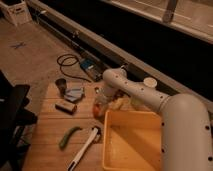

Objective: Place apple in plastic cup

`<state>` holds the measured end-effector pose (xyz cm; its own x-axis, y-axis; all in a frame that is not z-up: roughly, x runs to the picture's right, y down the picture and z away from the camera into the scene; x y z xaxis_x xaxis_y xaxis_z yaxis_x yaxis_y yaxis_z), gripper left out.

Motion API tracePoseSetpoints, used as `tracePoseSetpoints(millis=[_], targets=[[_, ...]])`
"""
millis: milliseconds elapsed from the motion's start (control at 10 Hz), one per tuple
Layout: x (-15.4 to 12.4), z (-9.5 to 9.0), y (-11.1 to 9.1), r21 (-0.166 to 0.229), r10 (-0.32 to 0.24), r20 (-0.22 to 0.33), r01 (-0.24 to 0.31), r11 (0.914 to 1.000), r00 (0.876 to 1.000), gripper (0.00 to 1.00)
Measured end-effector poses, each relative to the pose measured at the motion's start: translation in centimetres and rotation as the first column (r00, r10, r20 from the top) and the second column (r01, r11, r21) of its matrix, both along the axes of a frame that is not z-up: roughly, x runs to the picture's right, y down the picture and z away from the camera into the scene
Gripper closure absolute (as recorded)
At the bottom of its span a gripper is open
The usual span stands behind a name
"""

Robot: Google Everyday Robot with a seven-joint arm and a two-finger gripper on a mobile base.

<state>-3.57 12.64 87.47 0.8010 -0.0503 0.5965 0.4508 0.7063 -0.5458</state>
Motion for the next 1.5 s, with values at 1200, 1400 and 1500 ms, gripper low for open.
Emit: tracePoseSetpoints(millis=[1200,1400,1500], targets=[[14.1,-10.1,-13.7,0.235,0.131,-0.183,-0.086,0.9681,0.974,1.00],[19.0,-10.0,-14.1,0.243,0.186,-0.233,-0.129,0.9615,0.954,1.00],[20.8,-9.7,-14.0,0.243,0.209,-0.249,-0.148,0.9588,0.946,1.00]])
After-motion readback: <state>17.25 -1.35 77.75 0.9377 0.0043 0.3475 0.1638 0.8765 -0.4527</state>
